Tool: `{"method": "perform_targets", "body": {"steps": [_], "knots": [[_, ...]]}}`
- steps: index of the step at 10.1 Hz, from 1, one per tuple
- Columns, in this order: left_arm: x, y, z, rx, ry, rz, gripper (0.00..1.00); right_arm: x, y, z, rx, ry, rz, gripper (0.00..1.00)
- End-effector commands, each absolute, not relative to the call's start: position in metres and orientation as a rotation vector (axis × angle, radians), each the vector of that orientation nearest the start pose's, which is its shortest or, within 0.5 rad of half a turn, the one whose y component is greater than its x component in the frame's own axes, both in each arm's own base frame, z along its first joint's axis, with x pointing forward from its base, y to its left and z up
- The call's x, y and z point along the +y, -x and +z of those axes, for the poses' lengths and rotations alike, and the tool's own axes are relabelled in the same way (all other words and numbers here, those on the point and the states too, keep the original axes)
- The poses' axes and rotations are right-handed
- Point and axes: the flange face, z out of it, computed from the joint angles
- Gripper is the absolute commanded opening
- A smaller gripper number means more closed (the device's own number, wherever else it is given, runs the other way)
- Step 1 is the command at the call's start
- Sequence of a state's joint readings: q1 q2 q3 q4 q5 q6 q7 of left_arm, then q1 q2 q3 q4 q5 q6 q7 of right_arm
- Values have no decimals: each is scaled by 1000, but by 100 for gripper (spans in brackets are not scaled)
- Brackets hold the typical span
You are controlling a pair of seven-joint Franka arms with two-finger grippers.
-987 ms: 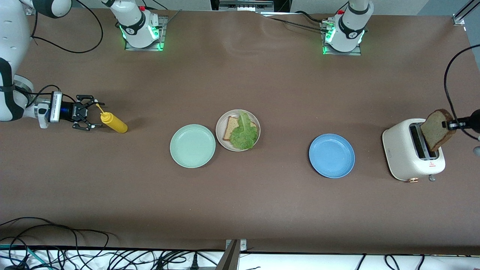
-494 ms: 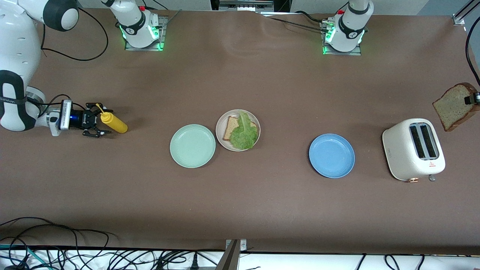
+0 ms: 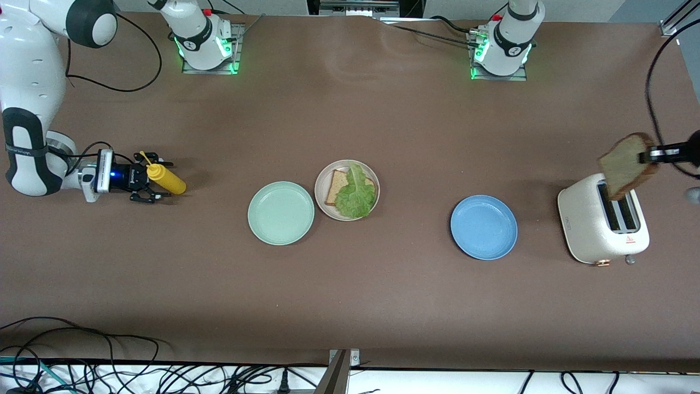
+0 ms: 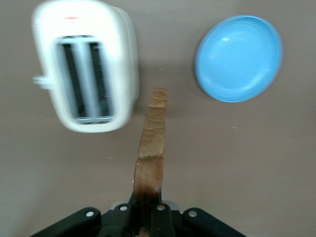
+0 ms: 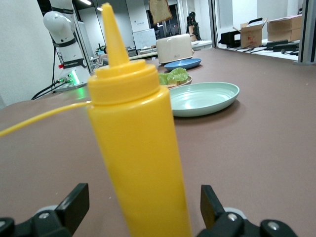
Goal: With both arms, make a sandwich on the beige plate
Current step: 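Grasp the mustard bottle with the right gripper while the left lifts toast, then carry the toast slice with the left gripper toward the beige plate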
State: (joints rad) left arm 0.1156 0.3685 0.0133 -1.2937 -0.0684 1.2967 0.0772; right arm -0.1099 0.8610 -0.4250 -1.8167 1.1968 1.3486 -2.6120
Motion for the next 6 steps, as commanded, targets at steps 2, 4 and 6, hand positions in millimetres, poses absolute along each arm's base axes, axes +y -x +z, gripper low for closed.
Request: {"method": "perform_targets", "body": {"steps": [2,4,6], "knots": [[-17,-635,462,-58,3389,633,0,-167,-520,86,-1265,1436,-954,87],[-64,-645,420,-313,3583,735,0,-167,-526,86,-1283,1430,-957,28],[-111,-655,394,-378,3689,756,0,-154,-540,90,-1310,1393,-967,0]]}}
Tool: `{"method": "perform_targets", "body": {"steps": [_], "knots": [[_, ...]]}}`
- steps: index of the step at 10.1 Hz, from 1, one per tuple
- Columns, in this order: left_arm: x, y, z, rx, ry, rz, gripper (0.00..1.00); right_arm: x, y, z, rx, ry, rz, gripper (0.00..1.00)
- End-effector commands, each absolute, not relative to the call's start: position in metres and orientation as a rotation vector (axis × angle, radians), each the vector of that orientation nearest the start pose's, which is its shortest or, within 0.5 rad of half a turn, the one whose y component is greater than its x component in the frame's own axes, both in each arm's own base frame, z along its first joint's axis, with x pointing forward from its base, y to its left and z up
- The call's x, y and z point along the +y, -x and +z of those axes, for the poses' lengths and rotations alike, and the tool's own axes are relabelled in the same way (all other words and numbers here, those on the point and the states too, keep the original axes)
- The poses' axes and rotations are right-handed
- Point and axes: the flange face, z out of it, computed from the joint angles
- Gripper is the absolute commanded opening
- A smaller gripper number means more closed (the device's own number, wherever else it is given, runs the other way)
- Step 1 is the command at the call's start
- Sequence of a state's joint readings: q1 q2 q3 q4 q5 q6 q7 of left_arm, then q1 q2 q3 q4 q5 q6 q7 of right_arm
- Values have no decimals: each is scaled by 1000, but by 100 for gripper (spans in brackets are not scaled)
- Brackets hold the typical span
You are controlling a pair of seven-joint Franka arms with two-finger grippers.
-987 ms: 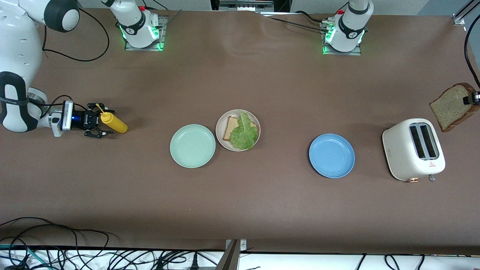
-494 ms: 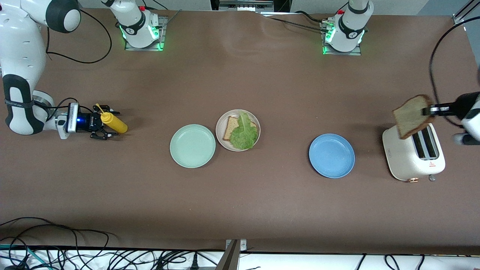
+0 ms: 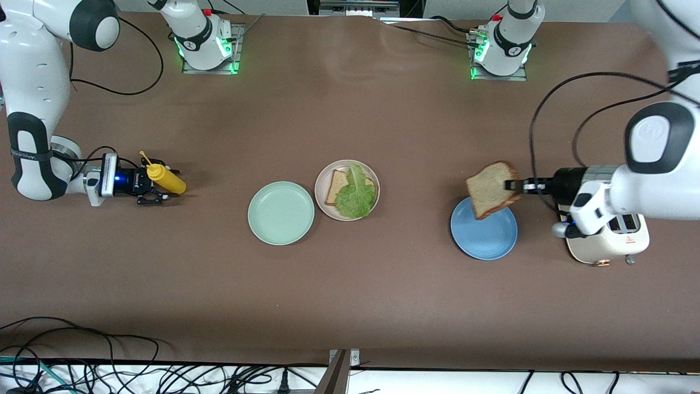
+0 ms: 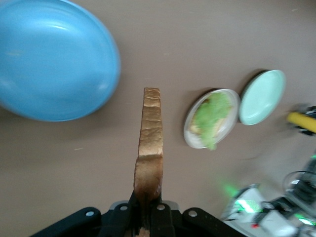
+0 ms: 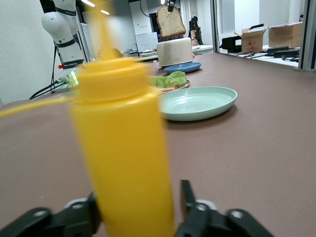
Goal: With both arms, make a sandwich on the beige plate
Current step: 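Carry the toast slice with the left gripper toward the beige plate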
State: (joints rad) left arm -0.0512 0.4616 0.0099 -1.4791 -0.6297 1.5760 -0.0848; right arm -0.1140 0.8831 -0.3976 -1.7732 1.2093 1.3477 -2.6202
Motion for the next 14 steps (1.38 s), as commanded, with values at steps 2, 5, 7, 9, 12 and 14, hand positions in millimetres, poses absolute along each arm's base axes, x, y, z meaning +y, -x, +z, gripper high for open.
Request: {"method": "perform_targets", "body": {"steps": [2,5,7,9,12,14], "knots": [[-177,-657,362,249,-2286,-540,0,-153,-553,100,-1332,1392,-960,0],[-266,-644,333,237,-2160,-596,0,-137,-588,130,-1393,1399,-889,0],[-320,-625,307,228,-2129,-645,0,-121,-609,156,-1422,1477,-801,0],[-352,-614,286,248,-2120,-651,0,-102,-625,180,-1454,1550,-731,0],[-361,-613,274,266,-2138,-634,0,-101,-626,188,-1468,1559,-713,0],[-283,-643,300,293,-2141,-654,0,-98,-628,189,-1467,1559,-713,0]]}}
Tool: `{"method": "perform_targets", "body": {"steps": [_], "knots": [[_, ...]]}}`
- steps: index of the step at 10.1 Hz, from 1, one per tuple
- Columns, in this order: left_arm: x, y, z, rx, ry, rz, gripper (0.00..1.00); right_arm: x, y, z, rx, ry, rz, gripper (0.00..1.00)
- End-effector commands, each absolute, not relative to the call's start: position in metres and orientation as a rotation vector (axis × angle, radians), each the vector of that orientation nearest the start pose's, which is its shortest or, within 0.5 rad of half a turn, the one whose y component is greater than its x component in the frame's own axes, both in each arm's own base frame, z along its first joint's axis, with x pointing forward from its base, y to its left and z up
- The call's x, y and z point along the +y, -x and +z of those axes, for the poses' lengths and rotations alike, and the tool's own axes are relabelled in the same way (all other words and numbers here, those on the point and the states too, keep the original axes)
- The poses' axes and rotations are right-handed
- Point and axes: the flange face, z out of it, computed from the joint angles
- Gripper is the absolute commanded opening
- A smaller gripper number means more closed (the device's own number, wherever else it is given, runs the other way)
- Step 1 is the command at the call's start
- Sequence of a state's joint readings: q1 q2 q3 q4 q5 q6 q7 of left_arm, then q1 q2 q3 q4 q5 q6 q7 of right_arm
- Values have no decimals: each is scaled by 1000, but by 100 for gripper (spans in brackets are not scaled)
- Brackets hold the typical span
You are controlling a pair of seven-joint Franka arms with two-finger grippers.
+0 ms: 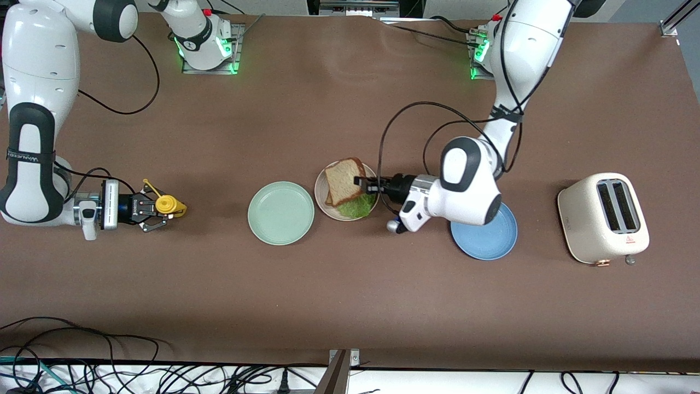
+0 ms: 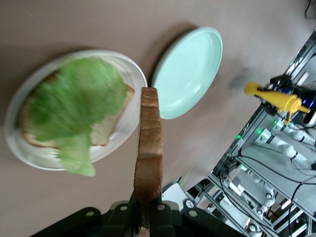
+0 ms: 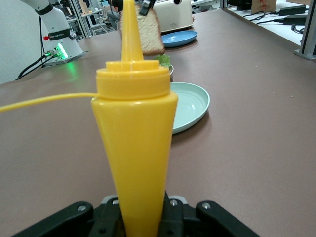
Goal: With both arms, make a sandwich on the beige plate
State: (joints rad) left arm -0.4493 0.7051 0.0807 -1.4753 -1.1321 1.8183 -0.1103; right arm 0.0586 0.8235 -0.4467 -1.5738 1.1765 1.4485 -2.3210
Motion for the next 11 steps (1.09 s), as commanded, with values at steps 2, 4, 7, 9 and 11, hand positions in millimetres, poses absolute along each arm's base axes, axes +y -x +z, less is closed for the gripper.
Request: {"method": "perform_targets", "body": {"steps": [2,4,7,9,11], "knots": [[-211,-655,337,243,-2301,-661,0,-77,-636,209,-1455,1596,-666,0],[-182,-648,363,156,-2536,-654,0,-47,-647,242,-1490,1702,-543,0],[-133,-634,419,19,-2926,-584,0,44,-675,312,-1611,1899,-311,0],[-94,-626,459,1,-3105,-538,0,119,-680,342,-1694,2034,-161,0],[-58,-620,487,63,-3167,-522,0,180,-674,352,-1747,2127,-77,0]]}}
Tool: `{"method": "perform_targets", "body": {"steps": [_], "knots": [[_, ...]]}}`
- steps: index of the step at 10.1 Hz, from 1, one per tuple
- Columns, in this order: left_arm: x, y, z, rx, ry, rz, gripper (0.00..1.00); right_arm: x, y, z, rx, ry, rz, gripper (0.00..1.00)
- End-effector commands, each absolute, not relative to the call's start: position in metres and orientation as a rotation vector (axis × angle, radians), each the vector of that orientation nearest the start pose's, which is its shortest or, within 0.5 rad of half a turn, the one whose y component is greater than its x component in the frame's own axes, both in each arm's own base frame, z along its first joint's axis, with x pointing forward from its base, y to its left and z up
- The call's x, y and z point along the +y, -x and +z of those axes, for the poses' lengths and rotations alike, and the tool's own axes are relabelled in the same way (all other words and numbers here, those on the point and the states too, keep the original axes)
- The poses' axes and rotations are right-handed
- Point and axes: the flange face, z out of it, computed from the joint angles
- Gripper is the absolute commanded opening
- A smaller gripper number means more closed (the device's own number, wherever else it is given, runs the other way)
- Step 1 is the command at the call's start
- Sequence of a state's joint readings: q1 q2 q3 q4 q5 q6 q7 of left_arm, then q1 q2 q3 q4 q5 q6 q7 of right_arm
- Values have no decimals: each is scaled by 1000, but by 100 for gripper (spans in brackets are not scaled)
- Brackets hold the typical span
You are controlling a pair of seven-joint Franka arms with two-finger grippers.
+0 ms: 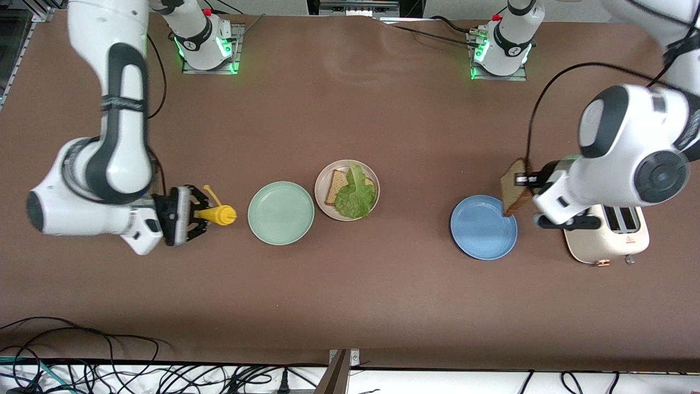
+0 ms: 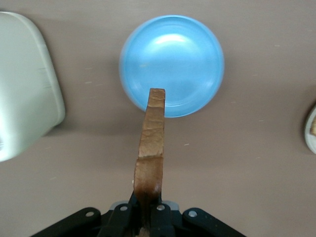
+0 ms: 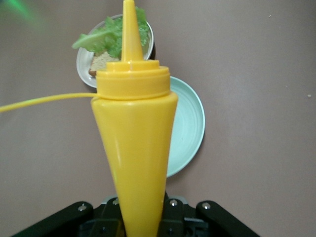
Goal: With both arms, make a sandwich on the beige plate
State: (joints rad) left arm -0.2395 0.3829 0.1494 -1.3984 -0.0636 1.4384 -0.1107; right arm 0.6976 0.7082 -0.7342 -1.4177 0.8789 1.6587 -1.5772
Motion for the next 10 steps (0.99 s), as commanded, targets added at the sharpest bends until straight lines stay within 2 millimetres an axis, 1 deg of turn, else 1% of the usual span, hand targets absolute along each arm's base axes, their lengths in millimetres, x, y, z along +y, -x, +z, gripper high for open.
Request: {"method": "perform_targets", "body": {"steps": [1,2,3,4,5,6,7,8,9,10], "knots": [[-44,-617,499,-85,3020,471,0,208,-670,357,-1788,2178,-42,0],[-34,-612,517,-91,2991,430,0,240,-664,361,-1840,2229,9,0],[-29,-603,533,-55,2960,447,0,272,-656,362,-1874,2287,63,0],[-25,-600,535,-63,2965,476,0,301,-644,362,-1917,2349,113,0],[-5,-602,545,-120,2984,451,0,324,-633,362,-1941,2417,152,0],[2,-603,546,-147,3020,457,0,356,-617,354,-1995,2471,202,0],[3,-603,541,-151,3022,472,0,382,-602,345,-2055,2505,222,0],[3,-604,537,-151,3019,481,0,403,-591,332,-2102,2520,239,0],[4,-604,538,-151,3020,479,0,424,-580,317,-2188,2503,239,0],[4,-606,534,-149,3018,488,0,441,-570,306,-2251,2487,232,0]]}}
